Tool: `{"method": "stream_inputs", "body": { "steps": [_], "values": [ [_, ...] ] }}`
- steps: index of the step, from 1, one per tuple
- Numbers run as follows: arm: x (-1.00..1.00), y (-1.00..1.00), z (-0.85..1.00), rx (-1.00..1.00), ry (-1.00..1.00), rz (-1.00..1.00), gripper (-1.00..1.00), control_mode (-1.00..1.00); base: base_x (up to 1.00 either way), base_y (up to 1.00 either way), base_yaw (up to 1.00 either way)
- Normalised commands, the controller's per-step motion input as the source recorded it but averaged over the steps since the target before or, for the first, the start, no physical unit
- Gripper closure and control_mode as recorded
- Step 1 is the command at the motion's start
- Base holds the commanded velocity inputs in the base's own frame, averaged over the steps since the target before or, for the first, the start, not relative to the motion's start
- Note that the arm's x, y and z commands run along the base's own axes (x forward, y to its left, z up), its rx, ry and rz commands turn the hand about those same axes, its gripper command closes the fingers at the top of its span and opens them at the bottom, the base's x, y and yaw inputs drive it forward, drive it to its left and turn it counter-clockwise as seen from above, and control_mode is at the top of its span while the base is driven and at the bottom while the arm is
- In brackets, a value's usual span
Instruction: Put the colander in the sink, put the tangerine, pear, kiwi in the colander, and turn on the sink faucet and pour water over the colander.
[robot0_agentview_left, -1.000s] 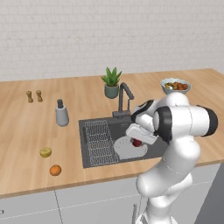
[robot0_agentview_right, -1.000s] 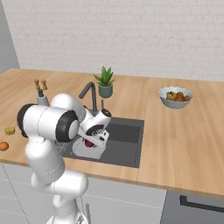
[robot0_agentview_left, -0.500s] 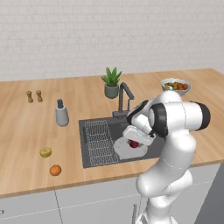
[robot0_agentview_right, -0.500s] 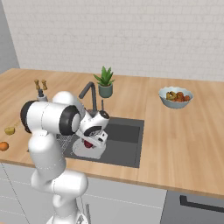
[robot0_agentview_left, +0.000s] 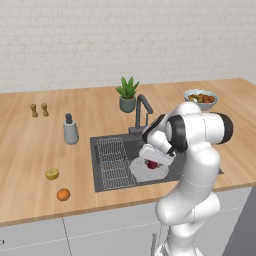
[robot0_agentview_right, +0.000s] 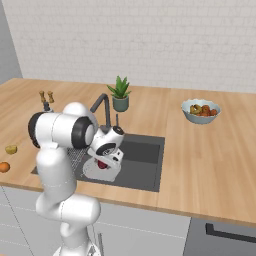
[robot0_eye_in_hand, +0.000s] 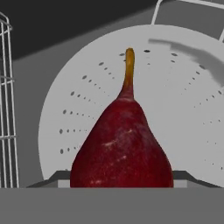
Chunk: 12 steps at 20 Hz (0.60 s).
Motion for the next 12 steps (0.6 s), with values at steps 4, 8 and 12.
{"method": "stream_inputs", "body": {
  "steps": [4, 8, 12],
  "values": [
    [0.01, 0.0, -0.14, 0.0, 0.0, 0.0, 1.0, -1.0, 0.0, 0.0, 0.0],
    [0.05, 0.0, -0.13, 0.0, 0.0, 0.0, 1.0, -1.0, 0.0, 0.0, 0.0],
    [0.07, 0.0, -0.13, 0.0, 0.0, 0.0, 1.0, -1.0, 0.0, 0.0, 0.0]
  ]
}}
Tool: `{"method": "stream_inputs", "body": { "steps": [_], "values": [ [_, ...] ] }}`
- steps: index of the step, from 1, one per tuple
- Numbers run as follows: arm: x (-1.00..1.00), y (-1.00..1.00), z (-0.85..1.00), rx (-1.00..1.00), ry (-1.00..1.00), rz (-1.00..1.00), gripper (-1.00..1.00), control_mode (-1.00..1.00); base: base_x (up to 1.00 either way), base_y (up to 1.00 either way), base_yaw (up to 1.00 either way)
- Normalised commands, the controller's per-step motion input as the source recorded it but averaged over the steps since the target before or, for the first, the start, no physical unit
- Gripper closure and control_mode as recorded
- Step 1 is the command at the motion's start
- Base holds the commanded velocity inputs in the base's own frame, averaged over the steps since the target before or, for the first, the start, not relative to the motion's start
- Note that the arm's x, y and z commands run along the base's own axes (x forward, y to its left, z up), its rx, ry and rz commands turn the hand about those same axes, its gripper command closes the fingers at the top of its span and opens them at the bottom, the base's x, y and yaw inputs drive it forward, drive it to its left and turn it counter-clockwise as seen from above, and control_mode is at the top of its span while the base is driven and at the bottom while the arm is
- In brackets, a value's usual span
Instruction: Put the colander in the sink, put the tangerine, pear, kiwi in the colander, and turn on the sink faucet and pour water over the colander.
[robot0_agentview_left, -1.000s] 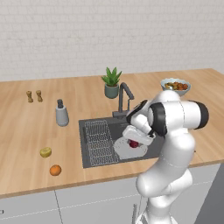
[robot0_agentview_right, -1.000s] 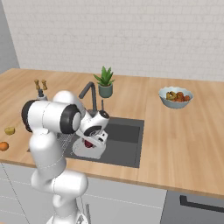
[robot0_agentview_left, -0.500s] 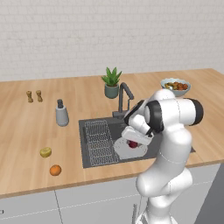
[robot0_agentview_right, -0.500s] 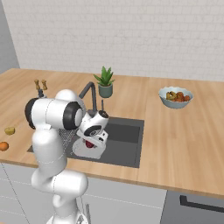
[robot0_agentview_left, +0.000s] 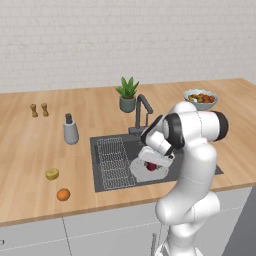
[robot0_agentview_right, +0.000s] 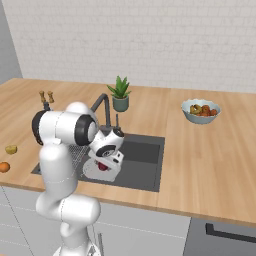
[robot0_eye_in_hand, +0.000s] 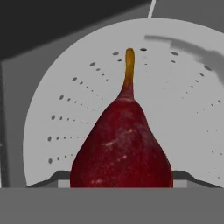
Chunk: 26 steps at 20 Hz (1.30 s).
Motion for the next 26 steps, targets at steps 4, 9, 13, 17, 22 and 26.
{"method": "stream_inputs", "body": {
  "steps": [4, 9, 13, 17, 22, 26],
  "values": [
    [0.09, 0.0, -0.17, 0.0, 0.0, 0.0, 1.0, -1.0, 0.0, 0.0, 0.0],
    [0.16, 0.0, -0.16, 0.0, 0.0, 0.0, 1.0, -1.0, 0.0, 0.0, 0.0],
    [0.13, 0.0, -0.14, 0.0, 0.0, 0.0, 1.0, -1.0, 0.0, 0.0, 0.0],
    [0.07, 0.13, -0.07, 0.0, 0.0, 0.0, -1.0, -1.0, 0.0, 0.0, 0.0],
    [0.0, 0.2, 0.0, 0.0, 0.0, 0.0, -1.0, -1.0, 0.0, 0.0, 0.0],
    [-0.06, 0.23, 0.02, 0.0, 0.0, 0.0, -1.0, -1.0, 0.0, 0.0, 0.0]
  ]
}}
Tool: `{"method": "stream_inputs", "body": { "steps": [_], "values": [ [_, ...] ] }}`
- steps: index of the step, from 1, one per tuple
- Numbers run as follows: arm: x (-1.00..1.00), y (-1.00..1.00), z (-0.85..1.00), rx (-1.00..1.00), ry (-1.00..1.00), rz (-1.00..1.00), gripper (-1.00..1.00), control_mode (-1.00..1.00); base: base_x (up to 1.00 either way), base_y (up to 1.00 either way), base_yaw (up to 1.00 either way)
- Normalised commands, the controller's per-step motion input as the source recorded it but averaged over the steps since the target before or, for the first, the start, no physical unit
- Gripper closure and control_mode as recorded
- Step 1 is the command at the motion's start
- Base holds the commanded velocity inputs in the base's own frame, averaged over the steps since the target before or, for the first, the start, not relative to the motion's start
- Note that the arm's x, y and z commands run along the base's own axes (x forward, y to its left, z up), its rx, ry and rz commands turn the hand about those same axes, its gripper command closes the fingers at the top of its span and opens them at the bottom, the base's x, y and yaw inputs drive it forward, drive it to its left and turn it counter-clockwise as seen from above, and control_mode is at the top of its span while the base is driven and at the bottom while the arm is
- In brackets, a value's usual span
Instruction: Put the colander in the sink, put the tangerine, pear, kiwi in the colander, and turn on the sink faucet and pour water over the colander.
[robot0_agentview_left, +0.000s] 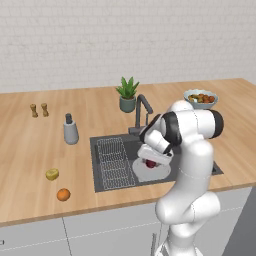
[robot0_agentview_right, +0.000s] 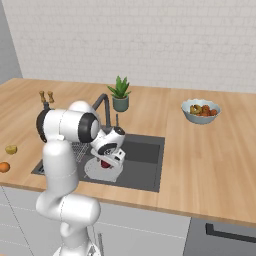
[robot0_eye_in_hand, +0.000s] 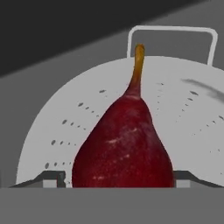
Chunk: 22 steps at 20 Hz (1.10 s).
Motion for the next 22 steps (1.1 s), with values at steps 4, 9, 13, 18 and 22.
{"method": "stream_inputs", "body": {
  "steps": [4, 9, 13, 18, 22],
  "values": [
    [-0.17, 0.09, 0.15, 0.0, 0.0, 0.0, -1.0, -1.0, 0.0, 0.0, 0.0],
    [-0.28, -0.01, 0.25, -0.04, 0.0, 0.0, -1.0, -1.0, 0.0, 0.0, 0.0],
    [-0.38, -0.14, 0.4, -0.01, 0.0, 0.0, -1.0, -1.0, 0.0, 0.0, 0.0],
    [-0.5, -0.21, 0.54, 0.0, 0.0, 0.0, -1.0, -1.0, 0.0, 0.0, 0.0],
    [-0.58, -0.1, 0.58, 0.0, 0.0, 0.0, -1.0, -1.0, 0.0, 0.0, 0.0]
  ]
}}
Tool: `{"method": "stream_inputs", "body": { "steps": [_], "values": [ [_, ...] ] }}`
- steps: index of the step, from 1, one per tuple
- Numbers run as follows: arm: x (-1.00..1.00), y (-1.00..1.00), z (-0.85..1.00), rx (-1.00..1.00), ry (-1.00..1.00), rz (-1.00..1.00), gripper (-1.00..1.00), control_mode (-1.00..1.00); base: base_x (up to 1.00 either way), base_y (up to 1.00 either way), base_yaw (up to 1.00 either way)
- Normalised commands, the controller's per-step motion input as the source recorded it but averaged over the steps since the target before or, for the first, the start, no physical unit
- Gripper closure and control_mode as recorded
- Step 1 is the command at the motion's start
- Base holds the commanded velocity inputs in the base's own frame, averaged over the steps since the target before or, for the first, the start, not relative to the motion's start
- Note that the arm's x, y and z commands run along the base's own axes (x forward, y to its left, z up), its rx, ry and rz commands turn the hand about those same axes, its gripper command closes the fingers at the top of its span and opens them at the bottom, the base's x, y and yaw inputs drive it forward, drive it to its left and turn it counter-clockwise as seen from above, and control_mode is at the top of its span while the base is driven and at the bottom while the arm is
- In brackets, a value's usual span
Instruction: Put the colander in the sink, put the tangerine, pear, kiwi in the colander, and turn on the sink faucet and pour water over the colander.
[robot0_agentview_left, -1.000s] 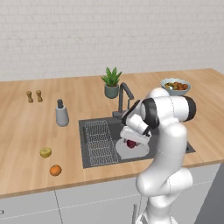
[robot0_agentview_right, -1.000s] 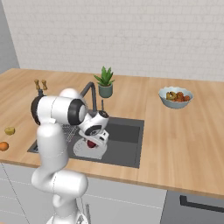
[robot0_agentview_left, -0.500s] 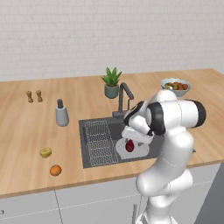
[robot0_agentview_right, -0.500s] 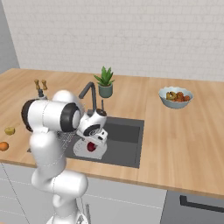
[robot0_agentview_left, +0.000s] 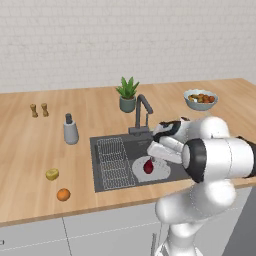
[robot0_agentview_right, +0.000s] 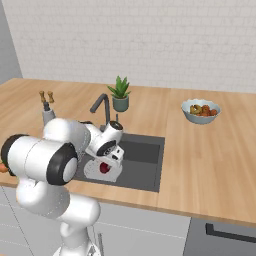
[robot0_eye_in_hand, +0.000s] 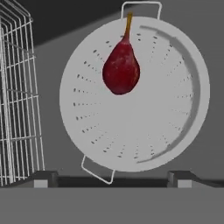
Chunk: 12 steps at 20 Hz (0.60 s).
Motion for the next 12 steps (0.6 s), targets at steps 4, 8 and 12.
{"method": "stream_inputs", "body": {
  "steps": [4, 8, 12],
  "values": [
    [-0.63, 0.0, 0.62, 0.0, 0.0, 0.0, -1.0, -1.0, 0.0, 0.0, 0.0],
    [-0.79, 0.07, 0.62, 0.01, 0.0, 0.0, -1.0, -1.0, 0.0, 0.0, 0.0],
    [-0.73, 0.26, 0.54, 0.0, -0.04, 0.0, -1.0, -1.0, 0.0, 0.0, 0.0]
  ]
}}
